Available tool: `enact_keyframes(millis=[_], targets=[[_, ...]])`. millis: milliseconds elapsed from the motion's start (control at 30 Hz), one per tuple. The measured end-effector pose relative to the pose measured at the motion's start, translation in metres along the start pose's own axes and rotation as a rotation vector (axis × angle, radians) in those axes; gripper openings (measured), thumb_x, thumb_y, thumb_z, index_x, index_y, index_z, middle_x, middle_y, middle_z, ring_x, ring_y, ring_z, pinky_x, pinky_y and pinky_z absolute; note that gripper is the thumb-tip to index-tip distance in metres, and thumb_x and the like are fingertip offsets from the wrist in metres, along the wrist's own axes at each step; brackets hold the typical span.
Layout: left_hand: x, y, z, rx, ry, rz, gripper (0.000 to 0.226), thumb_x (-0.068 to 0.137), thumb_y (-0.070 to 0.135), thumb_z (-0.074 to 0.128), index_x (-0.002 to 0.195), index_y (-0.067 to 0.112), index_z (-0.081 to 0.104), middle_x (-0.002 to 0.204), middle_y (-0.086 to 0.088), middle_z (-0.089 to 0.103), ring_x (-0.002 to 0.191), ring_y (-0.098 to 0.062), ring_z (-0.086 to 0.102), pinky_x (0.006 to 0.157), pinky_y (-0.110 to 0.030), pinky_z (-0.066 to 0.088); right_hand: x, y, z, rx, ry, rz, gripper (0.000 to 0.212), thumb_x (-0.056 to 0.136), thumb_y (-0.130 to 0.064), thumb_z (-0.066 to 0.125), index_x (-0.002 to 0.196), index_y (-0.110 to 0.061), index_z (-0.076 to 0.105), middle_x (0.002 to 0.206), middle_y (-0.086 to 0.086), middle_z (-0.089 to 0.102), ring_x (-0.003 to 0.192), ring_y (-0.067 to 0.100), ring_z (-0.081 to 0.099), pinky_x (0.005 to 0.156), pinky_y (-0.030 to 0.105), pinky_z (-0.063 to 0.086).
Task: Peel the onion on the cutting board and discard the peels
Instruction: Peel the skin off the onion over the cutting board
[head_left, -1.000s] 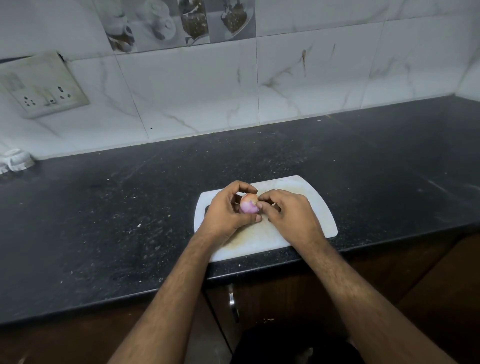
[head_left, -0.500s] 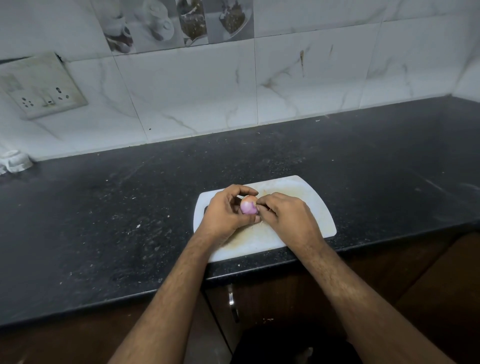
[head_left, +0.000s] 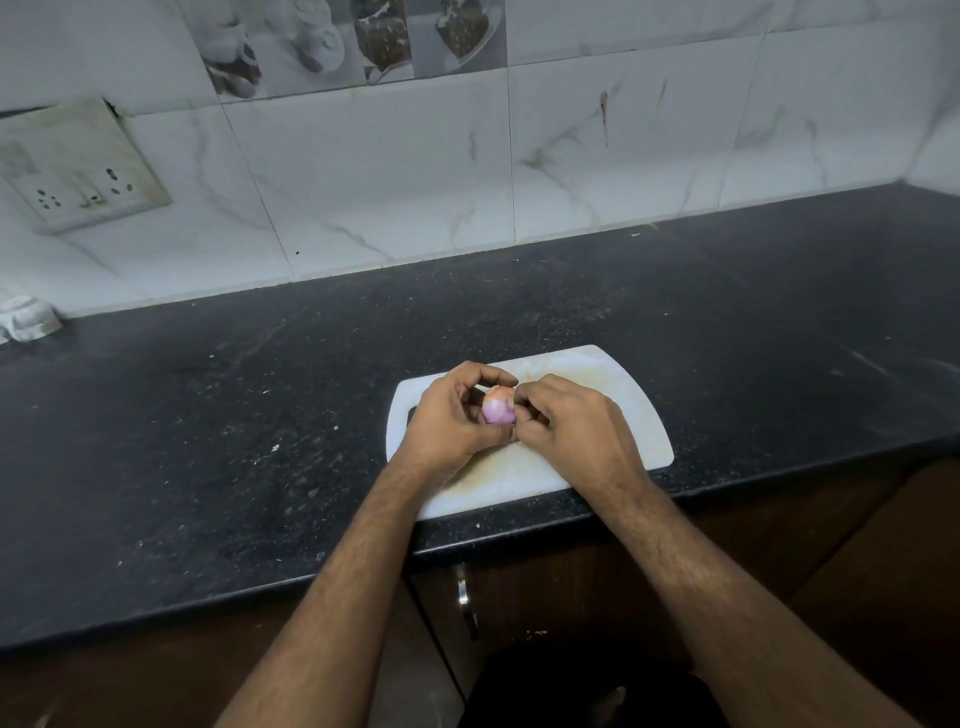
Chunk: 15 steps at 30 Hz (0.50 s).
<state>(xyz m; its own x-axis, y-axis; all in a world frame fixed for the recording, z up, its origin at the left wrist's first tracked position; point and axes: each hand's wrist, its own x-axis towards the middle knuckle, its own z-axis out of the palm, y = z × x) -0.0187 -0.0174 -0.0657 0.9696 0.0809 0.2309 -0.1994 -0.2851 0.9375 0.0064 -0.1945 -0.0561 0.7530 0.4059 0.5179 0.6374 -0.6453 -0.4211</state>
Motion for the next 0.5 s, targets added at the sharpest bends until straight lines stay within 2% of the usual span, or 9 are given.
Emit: enact_keyframes(millis=[167,300,400,500], targets=[[-0.0001,0.0012,0.0012,-0.009,0.005,-0.004,0.049,0.07,0.006,0.095,0.112,0.022,0.074,0.112,-0.001,0.075,0.09,-0.017,0.067,0.087,-0.047,0.062,0.0006,0.0007,-0.0014,0.043,0.011,0.034,0.014,0.091,-0.026,0.068,0.1,-0.018,0.074,0.09,-0.007,0.069,0.076,0.014,0.062,0.067,0.036,0.055],[0.0,0.0017,0.0005,-0.029,-0.002,-0.014,0.053,0.069,0.003,0.096,0.114,0.019,0.073,0.113,-0.002,0.076,0.095,-0.02,0.069,0.09,-0.048,0.063,0.0011,0.0,-0.001,0.039,0.021,0.054,0.011,0.091,-0.024,0.068,0.098,-0.016,0.073,0.087,-0.006,0.068,0.075,0.014,0.061,0.068,0.038,0.056],[0.0002,0.0011,0.0004,-0.036,0.0,-0.02,0.056,0.065,-0.003,0.096,0.113,0.017,0.073,0.111,-0.002,0.076,0.095,-0.018,0.069,0.091,-0.047,0.063,0.0038,0.0038,-0.0031,0.1,0.048,0.155,0.008,0.09,-0.024,0.069,0.092,-0.016,0.071,0.083,-0.006,0.065,0.073,0.014,0.061,0.07,0.037,0.055],[0.0004,0.0007,0.0005,-0.072,-0.001,-0.038,0.058,0.065,-0.007,0.094,0.113,0.016,0.073,0.113,-0.009,0.075,0.094,-0.018,0.071,0.091,-0.044,0.063,0.0058,0.0066,-0.0029,0.133,0.053,0.204,0.005,0.09,-0.021,0.069,0.092,-0.017,0.072,0.083,-0.008,0.066,0.072,0.011,0.062,0.072,0.036,0.056]])
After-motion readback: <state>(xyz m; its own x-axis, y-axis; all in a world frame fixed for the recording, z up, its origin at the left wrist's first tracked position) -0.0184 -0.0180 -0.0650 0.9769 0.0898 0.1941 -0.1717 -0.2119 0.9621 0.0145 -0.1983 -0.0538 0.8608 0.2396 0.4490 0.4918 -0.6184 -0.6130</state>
